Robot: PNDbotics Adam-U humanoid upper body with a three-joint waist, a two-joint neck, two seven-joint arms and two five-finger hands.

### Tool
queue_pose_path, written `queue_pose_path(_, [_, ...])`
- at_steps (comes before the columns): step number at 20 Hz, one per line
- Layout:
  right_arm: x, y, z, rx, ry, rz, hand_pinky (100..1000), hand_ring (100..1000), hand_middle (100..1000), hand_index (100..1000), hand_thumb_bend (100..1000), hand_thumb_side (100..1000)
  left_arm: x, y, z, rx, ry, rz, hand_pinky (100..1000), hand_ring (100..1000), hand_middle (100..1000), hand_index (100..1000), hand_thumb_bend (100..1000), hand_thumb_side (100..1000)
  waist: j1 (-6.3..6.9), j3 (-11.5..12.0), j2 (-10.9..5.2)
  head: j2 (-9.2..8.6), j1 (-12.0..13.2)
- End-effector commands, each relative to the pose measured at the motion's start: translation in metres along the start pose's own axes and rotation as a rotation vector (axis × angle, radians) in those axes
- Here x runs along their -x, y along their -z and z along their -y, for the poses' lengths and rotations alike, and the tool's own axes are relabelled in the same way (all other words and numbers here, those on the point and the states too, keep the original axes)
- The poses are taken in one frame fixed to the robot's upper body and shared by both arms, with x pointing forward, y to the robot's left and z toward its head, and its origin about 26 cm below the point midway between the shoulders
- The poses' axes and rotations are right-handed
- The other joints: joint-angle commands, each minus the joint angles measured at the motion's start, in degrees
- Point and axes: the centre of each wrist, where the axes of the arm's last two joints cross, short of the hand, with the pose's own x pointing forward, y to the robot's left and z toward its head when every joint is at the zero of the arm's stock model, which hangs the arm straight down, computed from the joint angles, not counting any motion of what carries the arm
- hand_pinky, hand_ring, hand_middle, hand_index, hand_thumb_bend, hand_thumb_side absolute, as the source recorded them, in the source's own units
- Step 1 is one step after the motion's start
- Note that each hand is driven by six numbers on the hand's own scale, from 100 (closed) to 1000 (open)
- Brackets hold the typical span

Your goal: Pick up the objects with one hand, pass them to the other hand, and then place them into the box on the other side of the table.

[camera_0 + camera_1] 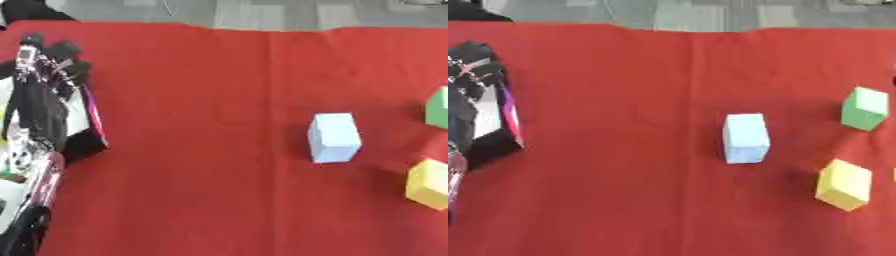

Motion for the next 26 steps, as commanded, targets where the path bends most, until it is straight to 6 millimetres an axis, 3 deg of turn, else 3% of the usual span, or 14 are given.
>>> queue_pose_path(1, [-0.008, 0.004, 0.004, 0.002, -0.008, 0.038, 841, 767, 737, 793, 100, 635, -0.009, 0.004, -0.003, 0.014, 0.023, 0.032, 831, 722, 741, 794, 193, 922, 0.64, 0.1, -1.11, -0.5, -0.1])
queue_pose_path(6, [-0.009, 0.004, 0.004, 0.004, -0.007, 0.039, 841, 768, 738, 794, 100, 635, -0.01, 0.004, -0.003, 0.012, 0.023, 0.033, 831, 723, 741, 795, 193, 921, 0.59, 0.1, -1.12, -0.09, -0.1])
queue_pose_path(14, [-0.014, 0.009, 0.004, -0.005, -0.01, 0.057, 843, 775, 744, 800, 100, 626, -0.01, 0.005, -0.006, 0.001, 0.026, 0.037, 832, 724, 742, 795, 195, 915, 0.13, 0.6, -1.66, 2.37, -0.7])
queue_pose_path(20, [-0.032, 0.019, 0.009, -0.074, -0.071, 0.101, 852, 792, 760, 811, 100, 566, -0.008, 0.003, -0.01, -0.003, 0.044, 0.025, 832, 724, 742, 795, 196, 913, -0.83, 0.3, -2.92, 3.97, -0.7])
queue_pose_path(26, [-0.052, 0.029, 0.013, -0.191, -0.151, 0.103, 863, 815, 789, 827, 100, 525, -0.004, 0.001, -0.014, -0.004, 0.064, 0.01, 832, 724, 742, 795, 196, 913, -1.81, 0.1, -4.14, 4.57, -2.7])
